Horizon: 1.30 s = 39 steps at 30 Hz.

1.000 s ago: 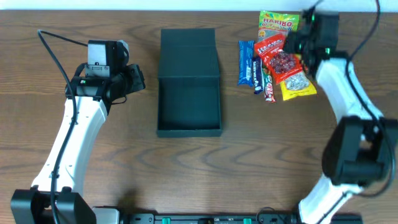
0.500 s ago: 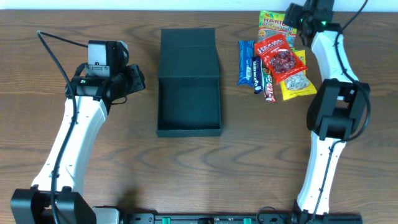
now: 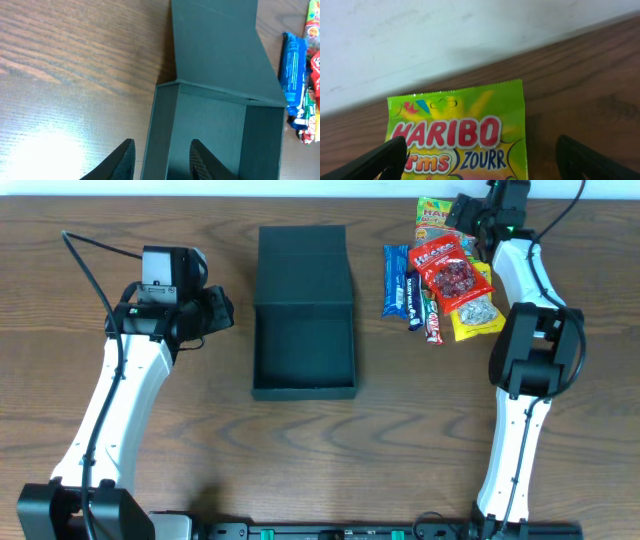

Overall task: Pack container
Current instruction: 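Reach the right gripper to the snacks and grasp the blue bar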

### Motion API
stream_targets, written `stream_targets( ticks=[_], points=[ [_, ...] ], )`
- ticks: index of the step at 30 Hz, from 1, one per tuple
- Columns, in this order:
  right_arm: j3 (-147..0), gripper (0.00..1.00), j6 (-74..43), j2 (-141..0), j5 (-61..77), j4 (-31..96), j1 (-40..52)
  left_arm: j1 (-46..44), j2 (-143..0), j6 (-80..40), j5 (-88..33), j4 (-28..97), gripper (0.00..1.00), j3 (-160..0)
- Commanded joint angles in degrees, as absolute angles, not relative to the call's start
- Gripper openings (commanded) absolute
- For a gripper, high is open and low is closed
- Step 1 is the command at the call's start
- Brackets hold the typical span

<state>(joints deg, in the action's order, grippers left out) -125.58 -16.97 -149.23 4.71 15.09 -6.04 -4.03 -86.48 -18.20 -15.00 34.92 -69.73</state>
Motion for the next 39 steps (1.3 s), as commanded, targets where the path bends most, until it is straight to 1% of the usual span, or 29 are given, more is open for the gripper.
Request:
stream_targets(
  ticks=[1,2,4,5,7,9,11,13,16,18,20,23,26,31,37,39],
  points=[
    [-127.90,0.90,-18.59,-149.71,11.40,15.40,-6.09,-4.05,-86.78,-18.46,-14.68,35.44,0.38,-70.41],
    [-129.10,0.86,-18.59,-149.08,14.44,16.97,-6.00,-4.05,-86.78,-18.46,-14.68,35.44,0.38,-70.41],
    [-132.16,0.81,-17.96,-147.83,17.78,22.50,-5.28,-4.05,-86.78,-18.46,-14.66,35.33,0.38,-70.41],
    [-134.23,0.81,-16.82,-147.22,18.63,26.72,-4.40,-4.05,-86.78,-18.44,-14.66,35.31,0.38,-70.41],
    [-137.36,0.87,-13.74,-145.86,18.87,33.30,-2.59,-4.05,-86.78,-18.44,-14.66,35.33,0.38,-70.41],
    [-139.55,0.88,-10.98,-144.75,18.28,38.76,-0.58,-4.05,-86.78,-18.44,-14.66,35.33,0.39,-70.41],
    [-140.79,0.88,-7.73,-144.40,17.74,45.30,3.20,-4.05,-86.78,-18.41,-14.61,35.29,0.42,-70.41],
    [-140.14,0.83,-7.60,-144.51,15.27,49.58,6.11,-4.05,-86.78,-18.39,-14.63,35.31,0.42,-70.41],
    [-139.70,0.81,-6.13,-144.49,11.73,52.60,9.41,-4.05,-86.78,-18.37,-14.63,35.35,0.43,-70.41],
    [-139.52,0.80,-5.72,-144.51,6.55,55.02,11.33,-4.05,-86.78,-17.96,-14.61,35.35,0.43,-70.41],
    [-137.97,0.78,-6.28,-144.51,3.95,55.55,12.10,-4.05,-86.78,-17.91,-14.61,35.35,0.43,-70.41],
    [-135.50,0.74,-10.85,-144.51,2.76,57.49,12.19,-4.05,-86.78,-16.86,-14.63,35.38,0.44,-70.41],
    [-134.89,0.73,-14.06,-144.51,-0.67,59.46,12.32,-4.05,-86.78,-16.64,-14.61,35.33,0.44,-70.41],
    [-132.84,0.73,-14.33,-144.51,-1.91,58.59,12.82,-4.05,-86.78,-16.64,-14.59,35.31,0.44,-70.41],
    [-127.72,0.73,-14.35,-144.51,-1.08,54.70,13.06,-4.05,-86.78,-16.64,-14.59,35.29,0.45,-70.41],
    [-127.37,0.70,-14.33,-144.51,-1.08,54.11,13.06,-4.05,-86.78,-16.67,-14.61,35.33,0.45,-70.41]
  ],
)
